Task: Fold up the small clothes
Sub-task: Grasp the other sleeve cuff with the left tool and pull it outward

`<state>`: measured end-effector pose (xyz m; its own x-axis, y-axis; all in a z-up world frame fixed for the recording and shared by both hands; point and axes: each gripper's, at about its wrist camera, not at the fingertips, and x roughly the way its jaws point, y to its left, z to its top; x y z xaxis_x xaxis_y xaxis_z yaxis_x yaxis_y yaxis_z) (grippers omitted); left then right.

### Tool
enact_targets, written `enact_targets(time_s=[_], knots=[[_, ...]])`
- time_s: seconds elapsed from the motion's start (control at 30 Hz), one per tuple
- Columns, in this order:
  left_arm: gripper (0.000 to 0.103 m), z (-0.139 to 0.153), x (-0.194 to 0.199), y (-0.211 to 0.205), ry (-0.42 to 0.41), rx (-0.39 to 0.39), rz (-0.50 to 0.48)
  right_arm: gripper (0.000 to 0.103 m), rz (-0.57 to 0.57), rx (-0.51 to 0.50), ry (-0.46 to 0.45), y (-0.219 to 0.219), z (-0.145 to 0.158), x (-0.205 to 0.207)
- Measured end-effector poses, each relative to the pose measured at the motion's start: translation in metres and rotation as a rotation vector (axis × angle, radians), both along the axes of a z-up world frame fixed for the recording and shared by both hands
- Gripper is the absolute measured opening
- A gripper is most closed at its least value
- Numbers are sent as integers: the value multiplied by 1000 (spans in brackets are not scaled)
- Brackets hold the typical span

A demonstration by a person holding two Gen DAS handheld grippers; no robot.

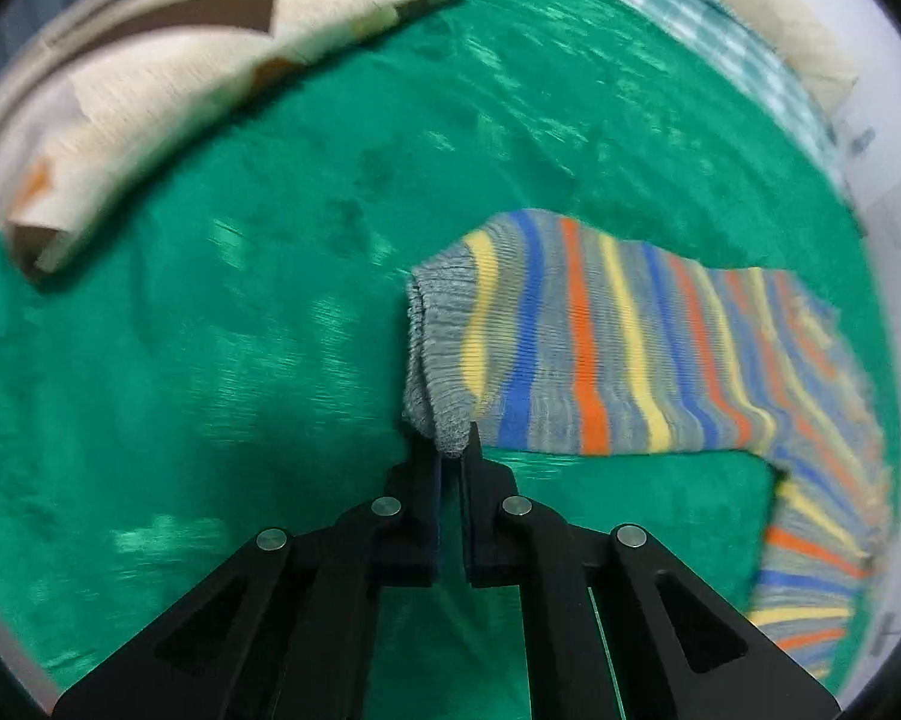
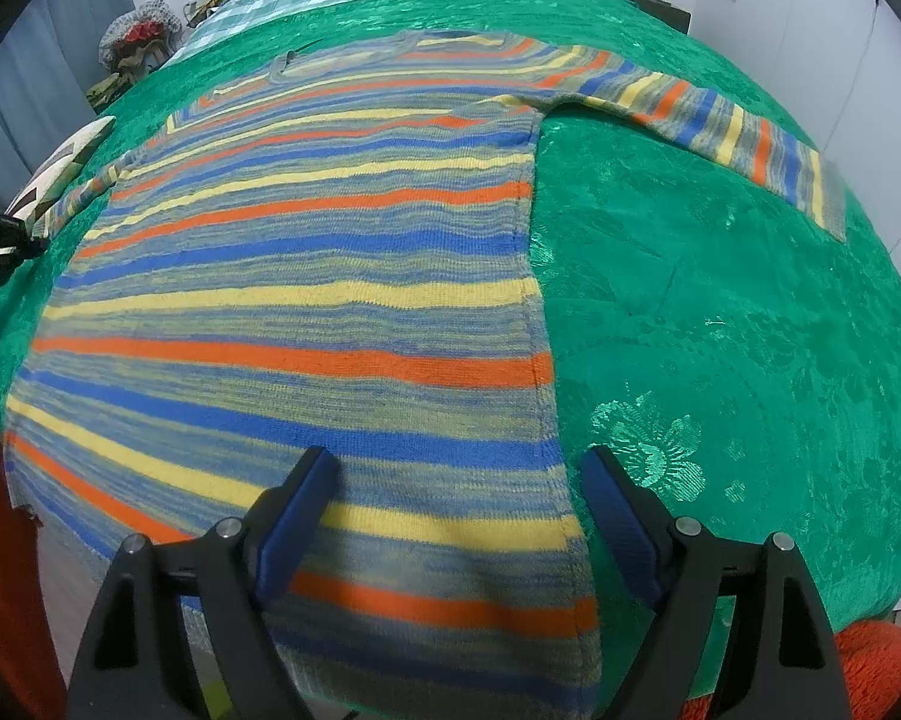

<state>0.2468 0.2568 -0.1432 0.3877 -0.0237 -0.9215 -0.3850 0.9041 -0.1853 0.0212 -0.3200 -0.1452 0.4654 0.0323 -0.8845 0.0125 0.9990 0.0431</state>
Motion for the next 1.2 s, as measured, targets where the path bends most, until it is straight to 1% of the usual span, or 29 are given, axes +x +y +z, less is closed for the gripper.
enact_targets(time_s=[0.1,0.13,0.17,0.2,0.27,0.3,0.37,0.4,0.43,0.47,0.5,0.53,0.57,0.6,0.63,0.7,0.73,0.77,0.8,0.83,0.87,0.9,0.93,0.97,1.0,1.03,1.07,1.13,1.2], knots=[[1,1,-2,2,33,58,27,84,-1,2,0,-1,0,0],[0,-3,-2,2,58,91,33,84,0,1,0,0,0,1],[0,-7,-4,5,83,142,54,84,0,0,1,0,0,1],[0,-11,-7,13,97,154,83,84,1,-1,2,-1,-1,2],[0,-16,-14,29,96,127,118,84,2,-1,2,-1,-1,3],[0,-15,-17,33,75,100,88,84,2,0,1,-1,-1,2],[1,-11,-22,29,66,125,29,84,4,0,0,-1,-1,2],[8,-7,-26,22,69,145,-14,85,4,0,1,-1,-1,1],[30,-5,-29,20,67,146,-32,87,5,1,2,-1,-1,1],[46,0,-34,17,57,142,-47,89,7,2,4,-1,-2,2],[74,8,-39,13,20,136,-57,91,10,2,6,1,-2,3],[86,15,-41,11,-11,132,-61,93,15,0,9,3,-2,3],[87,22,-42,9,-56,116,-71,94,17,-3,10,4,-2,4],[87,29,-39,6,-101,75,-93,94,18,-6,9,5,-2,3],[87,31,-34,4,-115,46,-104,94,18,-8,8,5,-2,3],[87,28,-20,1,-118,23,-104,94,17,-6,7,4,-2,3],[87,21,-12,0,-102,11,-104,94,17,-9,7,6,-3,3],[82,10,-5,0,-67,-12,-102,94,17,-11,7,6,-3,3],[46,-3,2,2,-21,-33,-90,94,16,-15,7,7,-3,2],[5,-10,3,2,9,-8,-69,94,17,-20,6,8,-4,2],[4,-13,1,3,28,37,-47,94,17,-23,6,8,-4,2],[2,-10,-2,4,31,51,-34,94,17,-25,6,9,-4,2],[1,-7,-6,3,43,95,-20,94,18,-27,5,9,-4,2],[1,-3,-9,3,52,159,-16,94,18,-27,5,8,-3,1],[1,-1,-12,4,58,187,-13,94,18,-28,5,8,-3,1],[1,-1,-15,8,68,199,-7,94,19,-28,5,8,-4,1],[1,-2,-16,12,73,189,-3,95,20,-28,5,8,-4,1],[1,-3,-16,22,81,197,8,95,21,-32,9,8,-4,3],[1,-9,-12,20,96,219,6,96,23,-39,12,8,-5,4]])
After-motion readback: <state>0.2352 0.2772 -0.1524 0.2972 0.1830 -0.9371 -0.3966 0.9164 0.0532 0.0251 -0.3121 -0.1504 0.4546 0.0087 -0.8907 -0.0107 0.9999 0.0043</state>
